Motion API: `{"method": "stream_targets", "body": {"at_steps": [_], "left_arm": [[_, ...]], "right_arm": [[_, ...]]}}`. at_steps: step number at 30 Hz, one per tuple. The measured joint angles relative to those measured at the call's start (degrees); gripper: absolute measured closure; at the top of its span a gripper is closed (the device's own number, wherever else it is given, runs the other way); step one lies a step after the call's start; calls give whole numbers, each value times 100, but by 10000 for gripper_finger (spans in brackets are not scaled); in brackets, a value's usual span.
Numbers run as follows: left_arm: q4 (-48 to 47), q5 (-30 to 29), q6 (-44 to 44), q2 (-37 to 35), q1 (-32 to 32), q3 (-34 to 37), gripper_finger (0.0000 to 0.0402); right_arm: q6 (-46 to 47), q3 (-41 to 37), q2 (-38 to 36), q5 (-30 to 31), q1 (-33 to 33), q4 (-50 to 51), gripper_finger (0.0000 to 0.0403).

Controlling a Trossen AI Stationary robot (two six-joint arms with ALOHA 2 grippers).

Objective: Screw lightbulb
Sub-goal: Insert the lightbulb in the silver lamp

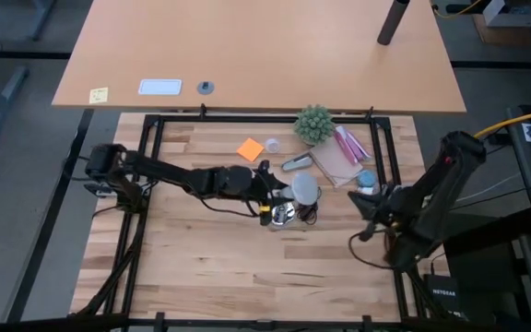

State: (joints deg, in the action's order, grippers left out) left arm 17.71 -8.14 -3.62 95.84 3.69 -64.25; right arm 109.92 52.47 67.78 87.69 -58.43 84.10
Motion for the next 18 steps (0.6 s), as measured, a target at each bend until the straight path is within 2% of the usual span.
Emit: {"method": "stream_targets", "body": {"at_steps": [5,9,12,15,18], "left_arm": [[-1425,-5,-90,-647,-119,0,259],[-2408,-31,-350,-1008,-115,44,261],[-2454,-34,-679,-1148,-79,332,259],[-2200,-148,-1019,-1148,-20,786,259],[-1096,-302,-1328,-1105,6,1431,260]], "right_arm": [[-616,-10,-722,-672,-238,73,397],[-782,-313,-888,-728,-234,-66,397],[-509,-833,-882,-658,-234,-476,397],[64,-1546,-880,-259,-234,-1291,397],[592,-2322,-880,186,-234,-2511,397]]}}
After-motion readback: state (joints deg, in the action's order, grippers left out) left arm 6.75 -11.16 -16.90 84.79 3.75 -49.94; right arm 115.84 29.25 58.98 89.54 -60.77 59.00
